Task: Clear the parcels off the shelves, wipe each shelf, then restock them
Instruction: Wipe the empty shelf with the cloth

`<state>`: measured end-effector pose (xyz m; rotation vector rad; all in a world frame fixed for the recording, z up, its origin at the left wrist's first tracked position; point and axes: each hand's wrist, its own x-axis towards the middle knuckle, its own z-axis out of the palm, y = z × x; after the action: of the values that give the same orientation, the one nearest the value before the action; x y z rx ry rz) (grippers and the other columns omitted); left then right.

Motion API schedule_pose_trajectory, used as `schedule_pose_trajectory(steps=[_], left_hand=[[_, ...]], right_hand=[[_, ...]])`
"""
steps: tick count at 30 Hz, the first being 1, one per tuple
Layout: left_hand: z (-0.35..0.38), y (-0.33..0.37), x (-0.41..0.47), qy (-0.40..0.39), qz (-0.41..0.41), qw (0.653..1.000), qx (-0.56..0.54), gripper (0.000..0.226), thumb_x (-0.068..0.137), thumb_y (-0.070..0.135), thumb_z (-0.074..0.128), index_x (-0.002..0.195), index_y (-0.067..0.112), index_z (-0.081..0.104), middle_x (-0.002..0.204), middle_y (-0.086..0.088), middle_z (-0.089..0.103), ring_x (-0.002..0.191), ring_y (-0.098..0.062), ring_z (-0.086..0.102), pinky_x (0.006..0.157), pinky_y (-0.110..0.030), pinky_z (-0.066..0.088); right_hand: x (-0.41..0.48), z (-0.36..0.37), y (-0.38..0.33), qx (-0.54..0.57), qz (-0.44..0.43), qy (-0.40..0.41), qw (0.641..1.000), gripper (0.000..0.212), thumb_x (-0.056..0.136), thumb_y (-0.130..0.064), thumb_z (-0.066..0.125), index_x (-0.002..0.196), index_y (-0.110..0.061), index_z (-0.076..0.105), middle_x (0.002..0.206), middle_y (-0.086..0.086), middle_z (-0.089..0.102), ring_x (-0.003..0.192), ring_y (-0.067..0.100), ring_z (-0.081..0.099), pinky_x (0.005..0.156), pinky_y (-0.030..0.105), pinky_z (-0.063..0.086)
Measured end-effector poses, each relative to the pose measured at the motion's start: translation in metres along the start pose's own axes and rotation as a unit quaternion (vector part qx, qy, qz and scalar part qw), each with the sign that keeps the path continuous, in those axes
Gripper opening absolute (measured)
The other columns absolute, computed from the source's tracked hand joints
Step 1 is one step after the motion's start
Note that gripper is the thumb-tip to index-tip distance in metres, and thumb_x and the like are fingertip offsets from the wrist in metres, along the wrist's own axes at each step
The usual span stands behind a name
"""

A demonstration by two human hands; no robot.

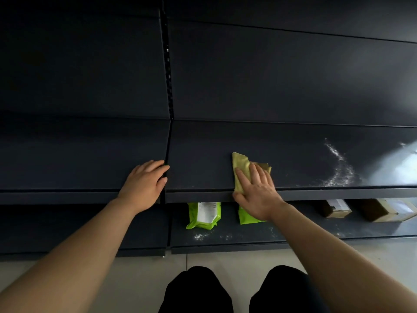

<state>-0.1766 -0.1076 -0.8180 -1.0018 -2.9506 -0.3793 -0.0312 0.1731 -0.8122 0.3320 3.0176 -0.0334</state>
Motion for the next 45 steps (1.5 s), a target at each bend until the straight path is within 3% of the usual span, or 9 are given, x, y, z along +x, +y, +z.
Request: schedule_pose_trajectory(steps=[4, 9, 14, 20, 25, 29, 35, 40, 45], left_hand=[[0.003, -0.003, -0.003, -0.011, -0.015, 0.998, -0.052, 0.047, 0.102, 0.034, 0.036, 0.148, 0.024, 0.032, 0.158, 0.003, 0.018, 0.147, -0.015, 0.009, 0.12, -0.035, 0.005], [0.0, -0.006, -0.004, -0.012, -0.045, 0.984, -0.171, 0.046, 0.103, 0.013, 0.032, 0.148, 0.019, 0.03, 0.158, 0.004, 0.019, 0.146, -0.008, 0.009, 0.115, -0.021, -0.003], [0.001, -0.005, -0.005, 0.01, -0.07, 0.98, -0.187, 0.047, 0.1, 0.008, 0.037, 0.146, 0.018, 0.032, 0.158, 0.003, 0.02, 0.146, -0.011, 0.009, 0.11, -0.017, -0.004], [0.001, -0.003, -0.004, 0.022, -0.068, 0.983, -0.168, 0.046, 0.1, 0.008, 0.036, 0.145, 0.016, 0.034, 0.157, 0.003, 0.022, 0.146, -0.009, 0.011, 0.116, -0.023, -0.001], [0.007, 0.015, 0.0, 0.067, -0.097, 0.987, -0.109, 0.045, 0.098, 0.007, 0.035, 0.143, 0.008, 0.035, 0.155, -0.006, 0.029, 0.145, -0.018, 0.02, 0.12, -0.035, 0.007], [0.015, 0.046, 0.01, 0.114, -0.091, 0.985, -0.092, 0.042, 0.098, 0.008, 0.036, 0.139, 0.001, 0.04, 0.145, -0.015, 0.042, 0.136, -0.027, 0.036, 0.118, -0.039, 0.019], [0.035, 0.112, 0.042, 0.074, 0.004, 0.995, -0.07, 0.045, 0.102, 0.017, 0.029, 0.145, 0.006, 0.031, 0.153, -0.009, 0.031, 0.143, -0.021, 0.023, 0.12, -0.036, 0.011], [0.045, 0.178, 0.08, 0.067, 0.018, 0.994, -0.083, 0.042, 0.1, 0.016, 0.032, 0.14, 0.007, 0.036, 0.144, -0.008, 0.042, 0.135, -0.022, 0.034, 0.113, -0.036, 0.02], [0.057, 0.211, 0.103, 0.052, -0.023, 0.995, -0.088, 0.038, 0.099, 0.016, 0.033, 0.135, 0.006, 0.042, 0.143, -0.009, 0.042, 0.134, -0.024, 0.035, 0.113, -0.039, 0.023]], right_hand=[[0.015, -0.005, -0.068, 0.002, -0.062, -0.021, 0.998, 0.069, 0.098, -0.046, 0.023, 0.154, -0.02, -0.008, 0.158, 0.021, -0.016, 0.146, 0.034, -0.016, 0.118, 0.047, -0.01], [0.029, -0.002, -0.144, -0.003, -0.096, -0.032, 0.995, 0.069, 0.101, -0.04, 0.026, 0.153, -0.015, -0.01, 0.157, 0.022, -0.02, 0.146, 0.038, -0.016, 0.119, 0.052, -0.008], [0.034, 0.006, -0.168, 0.01, -0.096, -0.013, 0.995, 0.07, 0.101, -0.04, 0.033, 0.153, -0.015, -0.007, 0.158, 0.019, -0.016, 0.146, 0.036, -0.012, 0.119, 0.05, -0.006], [0.032, 0.005, -0.137, 0.003, -0.135, 0.014, 0.991, 0.069, 0.1, -0.051, 0.03, 0.154, -0.025, -0.004, 0.161, 0.01, -0.011, 0.148, 0.024, -0.008, 0.121, 0.041, -0.006], [0.018, 0.005, -0.065, 0.03, -0.104, 0.021, 0.994, 0.069, 0.098, -0.056, 0.031, 0.154, -0.032, -0.002, 0.162, 0.006, -0.007, 0.149, 0.019, -0.008, 0.116, 0.033, -0.01], [0.001, 0.003, 0.012, 0.032, -0.042, 0.021, 0.998, 0.069, 0.098, -0.049, 0.035, 0.154, -0.03, 0.002, 0.162, 0.009, -0.001, 0.149, 0.022, -0.003, 0.119, 0.033, -0.005], [-0.013, -0.003, 0.078, 0.027, 0.081, 0.025, 0.996, 0.062, 0.099, -0.037, 0.034, 0.155, -0.029, 0.009, 0.162, 0.012, 0.003, 0.149, 0.024, 0.001, 0.121, 0.038, 0.0], [-0.003, 0.003, 0.061, 0.068, 0.027, 0.072, 0.995, 0.061, 0.096, -0.028, 0.041, 0.154, -0.023, 0.02, 0.161, 0.013, 0.009, 0.149, 0.025, 0.004, 0.121, 0.035, -0.001], [-0.024, 0.004, 0.127, 0.094, 0.031, 0.095, 0.991, 0.059, 0.095, -0.027, 0.037, 0.153, -0.03, 0.023, 0.161, 0.008, 0.012, 0.149, 0.02, 0.006, 0.121, 0.032, 0.002]])
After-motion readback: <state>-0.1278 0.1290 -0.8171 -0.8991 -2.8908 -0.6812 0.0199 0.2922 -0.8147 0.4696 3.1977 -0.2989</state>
